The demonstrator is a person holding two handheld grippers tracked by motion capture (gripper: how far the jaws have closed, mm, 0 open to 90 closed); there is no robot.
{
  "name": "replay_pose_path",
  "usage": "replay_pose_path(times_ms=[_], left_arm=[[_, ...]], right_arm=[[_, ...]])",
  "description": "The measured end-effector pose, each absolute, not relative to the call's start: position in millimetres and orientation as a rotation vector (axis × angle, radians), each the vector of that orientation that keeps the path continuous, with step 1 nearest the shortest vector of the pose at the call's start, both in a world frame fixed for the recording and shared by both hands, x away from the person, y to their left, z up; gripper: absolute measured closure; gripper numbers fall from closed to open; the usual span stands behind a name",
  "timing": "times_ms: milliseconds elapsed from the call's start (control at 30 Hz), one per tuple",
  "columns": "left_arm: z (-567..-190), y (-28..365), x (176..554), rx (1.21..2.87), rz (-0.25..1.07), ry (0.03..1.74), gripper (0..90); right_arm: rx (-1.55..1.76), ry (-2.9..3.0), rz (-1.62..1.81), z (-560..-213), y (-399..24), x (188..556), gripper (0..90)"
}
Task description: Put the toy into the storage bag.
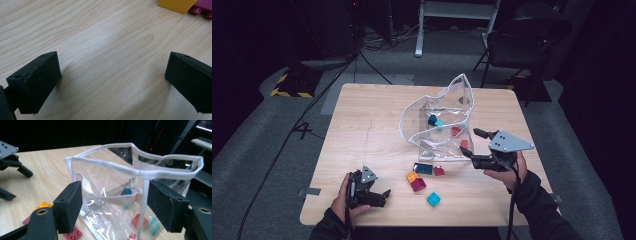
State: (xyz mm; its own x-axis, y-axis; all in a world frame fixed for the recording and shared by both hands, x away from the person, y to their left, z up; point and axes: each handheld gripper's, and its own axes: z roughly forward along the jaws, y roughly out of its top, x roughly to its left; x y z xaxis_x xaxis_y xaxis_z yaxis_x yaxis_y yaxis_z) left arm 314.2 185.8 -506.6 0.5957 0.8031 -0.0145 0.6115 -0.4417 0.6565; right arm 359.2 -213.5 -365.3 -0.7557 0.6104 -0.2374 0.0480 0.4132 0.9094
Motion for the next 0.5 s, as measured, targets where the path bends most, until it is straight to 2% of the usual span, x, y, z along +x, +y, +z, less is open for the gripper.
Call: replay_pose_path(times_ms=[233,500], left_arm=[[-506.6,185.8,314.2,2.2,0.4,1.115,0.5],[-506.6,185.8,314.2,2.2,0.4,1.115,0.5]], right_arm=[[0.555,2.169,1.346,-385.1,-214.4,351.5,29.8],[0.556,2.312,1.285,-427.1,-200.7,353.8,31.0]])
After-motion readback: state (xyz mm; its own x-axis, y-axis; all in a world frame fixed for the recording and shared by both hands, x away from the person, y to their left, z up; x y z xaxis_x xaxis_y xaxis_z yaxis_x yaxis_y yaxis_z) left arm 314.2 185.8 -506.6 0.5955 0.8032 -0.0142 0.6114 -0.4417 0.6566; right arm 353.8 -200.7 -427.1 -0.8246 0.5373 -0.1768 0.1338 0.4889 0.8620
